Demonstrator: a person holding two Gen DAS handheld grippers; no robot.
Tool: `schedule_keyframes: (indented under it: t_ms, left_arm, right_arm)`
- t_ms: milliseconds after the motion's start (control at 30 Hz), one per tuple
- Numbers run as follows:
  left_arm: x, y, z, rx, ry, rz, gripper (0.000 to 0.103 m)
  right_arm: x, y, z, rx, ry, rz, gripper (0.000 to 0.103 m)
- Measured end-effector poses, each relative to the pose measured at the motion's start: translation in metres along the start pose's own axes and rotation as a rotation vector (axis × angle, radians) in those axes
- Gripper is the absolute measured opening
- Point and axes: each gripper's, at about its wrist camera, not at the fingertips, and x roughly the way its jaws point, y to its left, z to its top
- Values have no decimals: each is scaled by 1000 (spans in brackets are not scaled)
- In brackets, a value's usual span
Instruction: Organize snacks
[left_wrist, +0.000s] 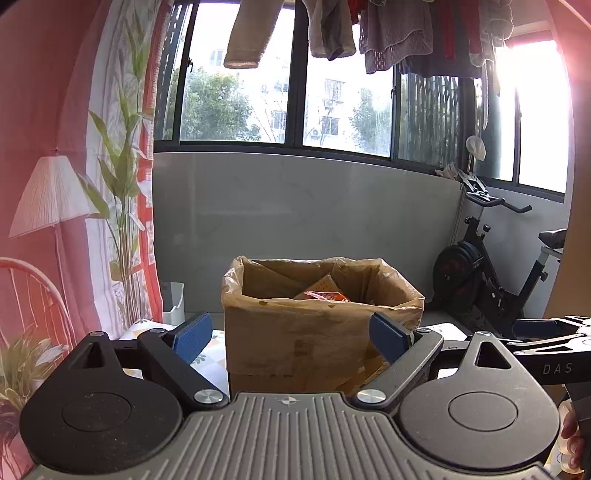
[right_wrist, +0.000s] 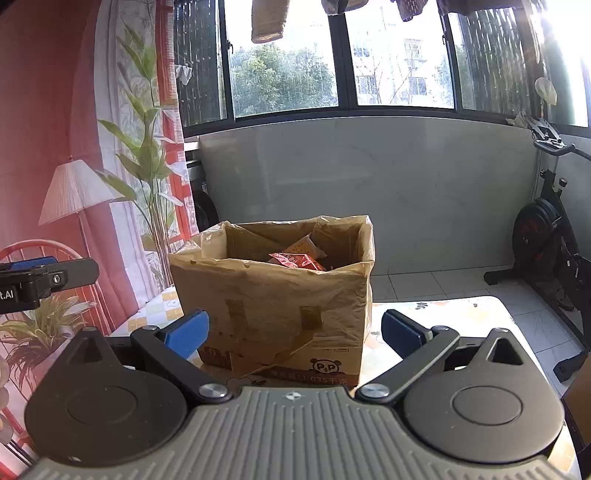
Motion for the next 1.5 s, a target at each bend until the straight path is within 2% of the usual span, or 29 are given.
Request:
schedule_keyframes:
  t_ms: [367, 1500]
  left_arm:
    - [-18, 5, 8, 4, -39, 18, 93]
    - [-29, 7, 7, 1, -45, 61, 93]
  right_arm:
    - [-7, 7, 5, 2, -23, -2, 103]
    - [-9, 7, 6, -34, -34, -33, 103]
